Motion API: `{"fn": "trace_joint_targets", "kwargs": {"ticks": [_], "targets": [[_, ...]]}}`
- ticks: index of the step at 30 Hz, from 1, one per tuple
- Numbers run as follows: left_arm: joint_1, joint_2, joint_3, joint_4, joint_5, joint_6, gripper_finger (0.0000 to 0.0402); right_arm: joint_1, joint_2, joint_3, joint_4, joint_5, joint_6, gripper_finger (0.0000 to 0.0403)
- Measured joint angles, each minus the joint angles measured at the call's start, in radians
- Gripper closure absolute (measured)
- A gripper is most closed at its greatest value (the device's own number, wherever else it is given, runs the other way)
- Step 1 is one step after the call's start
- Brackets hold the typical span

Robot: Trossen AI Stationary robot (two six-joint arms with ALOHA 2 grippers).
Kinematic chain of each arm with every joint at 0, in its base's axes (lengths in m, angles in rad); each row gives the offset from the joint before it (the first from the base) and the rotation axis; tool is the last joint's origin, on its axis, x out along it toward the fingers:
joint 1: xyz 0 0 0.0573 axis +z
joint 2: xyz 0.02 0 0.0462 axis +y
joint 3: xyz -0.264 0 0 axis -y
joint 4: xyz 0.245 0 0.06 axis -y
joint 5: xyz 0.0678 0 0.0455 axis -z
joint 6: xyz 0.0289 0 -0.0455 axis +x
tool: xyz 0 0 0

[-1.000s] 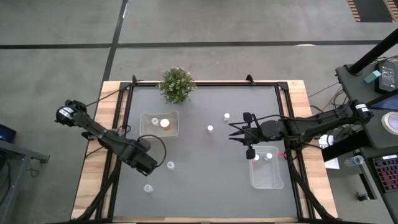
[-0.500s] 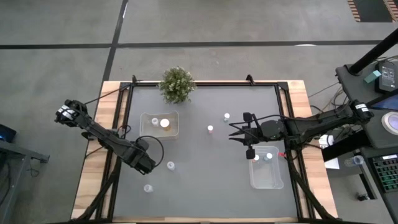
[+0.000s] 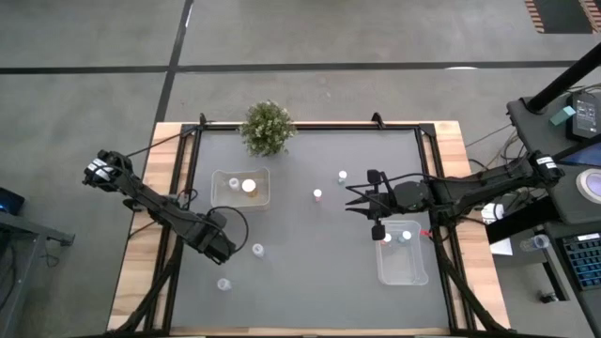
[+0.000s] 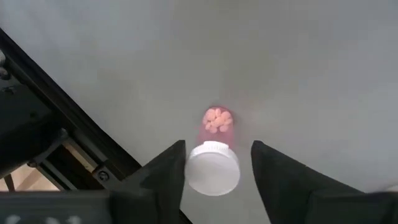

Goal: Pick and place medicine bottles into bin by pill shape (circle, oval)
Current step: Put the bottom pink pill bottle into the transparent bin

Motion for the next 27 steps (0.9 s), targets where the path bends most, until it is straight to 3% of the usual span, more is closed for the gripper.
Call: {"fn": "trace_joint_targets", "kwargs": {"ticks": [7, 13, 27], "targets": [[0.0, 0.0, 0.001, 0.002, 0.0, 0.0, 0.0297, 0.0, 0.0, 0.0, 0.0, 0.0, 0.0, 0.0365], [0.0, 0.0, 0.017, -0.005, 0.018, 0.0, 0.0306, 0.0, 0.0, 0.0, 0.0, 0.0, 0.0, 0.0365], [0.0, 0.006, 0.371, -0.04, 0.024, 0.138, 0.03, 0.0, 0.0, 0.0, 0.0, 0.0, 0.011, 0.0365]]}}
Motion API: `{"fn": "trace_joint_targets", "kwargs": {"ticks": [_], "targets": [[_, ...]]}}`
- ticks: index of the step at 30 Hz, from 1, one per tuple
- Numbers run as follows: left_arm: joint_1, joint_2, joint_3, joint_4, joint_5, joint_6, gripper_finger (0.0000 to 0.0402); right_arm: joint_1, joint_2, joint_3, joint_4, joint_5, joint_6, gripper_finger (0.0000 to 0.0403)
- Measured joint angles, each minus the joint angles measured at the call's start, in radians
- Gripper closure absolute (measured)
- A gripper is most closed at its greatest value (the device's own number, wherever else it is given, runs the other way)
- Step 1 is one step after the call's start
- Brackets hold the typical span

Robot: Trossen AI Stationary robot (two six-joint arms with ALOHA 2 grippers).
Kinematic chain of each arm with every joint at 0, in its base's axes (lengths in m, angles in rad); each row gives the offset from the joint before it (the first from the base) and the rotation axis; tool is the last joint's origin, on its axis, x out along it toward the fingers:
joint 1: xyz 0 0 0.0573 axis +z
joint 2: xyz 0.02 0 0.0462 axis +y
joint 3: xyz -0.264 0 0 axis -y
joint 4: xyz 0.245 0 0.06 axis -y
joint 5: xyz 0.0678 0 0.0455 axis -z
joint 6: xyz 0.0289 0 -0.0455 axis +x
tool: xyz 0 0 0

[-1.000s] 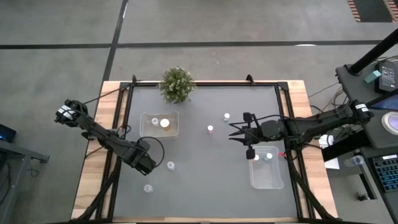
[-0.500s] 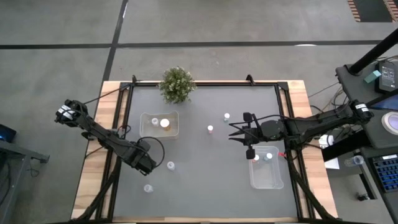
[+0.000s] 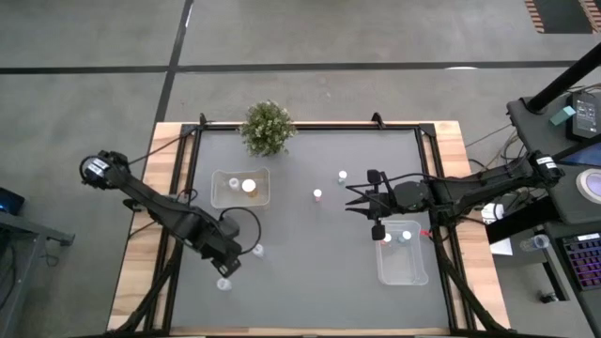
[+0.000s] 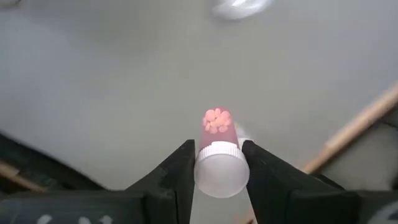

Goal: Pick and place medicine bottles into bin by pill shape (circle, oval)
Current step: Put the bottom pink pill bottle into the transparent bin

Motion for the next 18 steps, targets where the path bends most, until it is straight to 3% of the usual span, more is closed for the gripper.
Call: {"fn": "trace_joint_targets", "kwargs": {"ticks": [8, 18], "targets": [[0.039, 0.083, 0.183, 0.001, -0.077, 0.188, 0.03, 0.005, 0.0, 0.0, -0.099, -0.002, 0.065, 0.0365], [0.176, 0.331, 0.414, 0.003, -0.08, 0.606, 0.0299, 0.082, -0.062, -0.001, -0.209, -0.003, 0.112, 0.0365]]}}
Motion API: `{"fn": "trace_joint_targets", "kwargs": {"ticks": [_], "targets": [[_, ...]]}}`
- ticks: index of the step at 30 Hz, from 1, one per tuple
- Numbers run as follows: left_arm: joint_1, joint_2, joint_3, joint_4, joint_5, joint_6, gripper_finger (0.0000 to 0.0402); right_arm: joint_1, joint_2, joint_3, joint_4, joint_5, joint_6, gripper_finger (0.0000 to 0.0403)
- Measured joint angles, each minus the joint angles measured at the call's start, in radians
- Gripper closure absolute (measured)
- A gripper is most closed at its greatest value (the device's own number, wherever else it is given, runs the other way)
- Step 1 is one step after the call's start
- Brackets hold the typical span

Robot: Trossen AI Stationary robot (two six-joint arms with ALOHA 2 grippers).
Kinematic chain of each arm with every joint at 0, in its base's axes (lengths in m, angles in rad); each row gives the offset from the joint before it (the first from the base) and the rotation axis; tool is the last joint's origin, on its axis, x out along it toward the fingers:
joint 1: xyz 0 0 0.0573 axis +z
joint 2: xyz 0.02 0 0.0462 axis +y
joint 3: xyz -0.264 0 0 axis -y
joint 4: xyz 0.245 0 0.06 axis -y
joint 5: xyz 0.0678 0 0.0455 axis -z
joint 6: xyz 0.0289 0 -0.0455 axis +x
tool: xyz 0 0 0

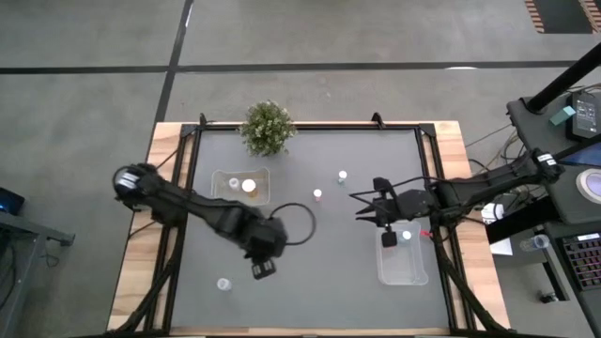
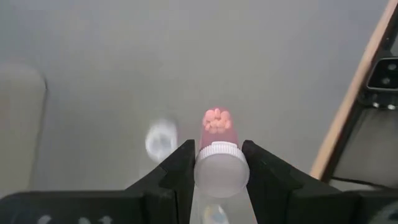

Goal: Pick and place medicine bottles into bin by pill shape (circle, oval)
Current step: Put the bottom pink pill bottle into the transparent bin

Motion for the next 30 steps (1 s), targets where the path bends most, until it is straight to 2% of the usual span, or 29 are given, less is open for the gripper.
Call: {"fn": "trace_joint_targets", "kwargs": {"ticks": [6, 12, 21, 30], "targets": [[0.085, 0.145, 0.126, 0.008, 0.0, 0.242, 0.0299, 0.058, -0.082, 0.0, 0.002, 0.0, -0.001, 0.0365], [0.16, 0.283, 0.221, 0.009, 0.002, 0.406, 0.0299, 0.093, -0.145, -0.006, 0.0, 0.001, 0.012, 0.0365], [0.204, 0.458, 0.336, 0.04, 0.003, 0.518, 0.0299, 0.097, -0.155, -0.009, 0.0, 0.002, 0.011, 0.0365], [0.206, 0.514, 0.36, 0.08, 0.003, 0.547, 0.0299, 0.097, -0.144, -0.011, -0.005, 0.002, 0.016, 0.0365]]}}
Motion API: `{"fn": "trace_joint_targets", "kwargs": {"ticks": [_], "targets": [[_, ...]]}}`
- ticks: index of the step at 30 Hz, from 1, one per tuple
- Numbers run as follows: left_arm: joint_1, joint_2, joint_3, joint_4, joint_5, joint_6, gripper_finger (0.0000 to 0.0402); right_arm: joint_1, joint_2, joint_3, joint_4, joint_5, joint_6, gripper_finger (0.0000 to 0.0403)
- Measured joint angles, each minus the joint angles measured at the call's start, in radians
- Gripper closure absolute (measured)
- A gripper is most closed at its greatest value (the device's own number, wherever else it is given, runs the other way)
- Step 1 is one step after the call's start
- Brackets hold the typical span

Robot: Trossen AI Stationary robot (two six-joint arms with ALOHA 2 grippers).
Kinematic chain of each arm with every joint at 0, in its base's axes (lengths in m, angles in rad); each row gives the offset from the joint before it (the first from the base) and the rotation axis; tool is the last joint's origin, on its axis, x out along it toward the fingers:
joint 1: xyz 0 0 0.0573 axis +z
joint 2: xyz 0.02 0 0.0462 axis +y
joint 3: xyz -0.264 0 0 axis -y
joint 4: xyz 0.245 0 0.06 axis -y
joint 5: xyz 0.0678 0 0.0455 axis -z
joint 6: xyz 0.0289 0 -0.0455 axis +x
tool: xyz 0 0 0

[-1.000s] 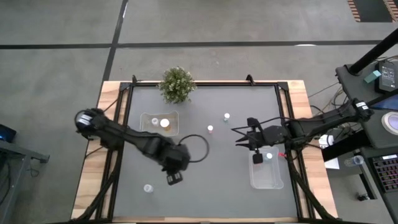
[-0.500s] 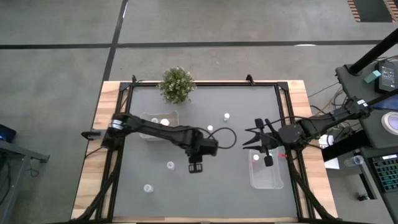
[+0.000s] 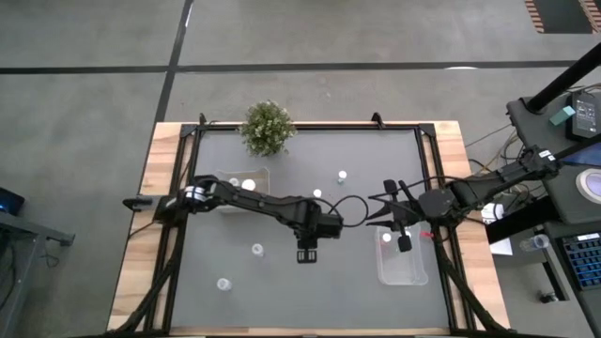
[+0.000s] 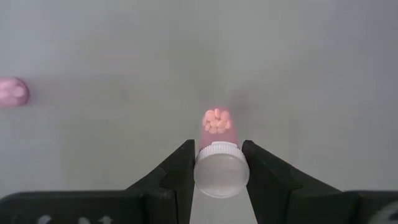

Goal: Pick and place medicine bottles into bin by pill shape (circle, oval)
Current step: Put the bottom pink pill bottle into the transparent bin

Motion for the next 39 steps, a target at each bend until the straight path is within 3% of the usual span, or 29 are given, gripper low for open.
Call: {"fn": "trace_joint_targets", "kwargs": {"ticks": [29, 39], "targets": [[-0.003, 0.004, -0.037, 0.051, -0.072, -0.004, 0.0298, 0.0, 0.0, 0.0, -0.018, 0.002, 0.011, 0.0365], [-0.003, 0.004, -0.037, 0.059, -0.072, -0.004, 0.0236, 0.0, 0.0, 0.0, -0.018, 0.002, 0.012, 0.0365]]}}
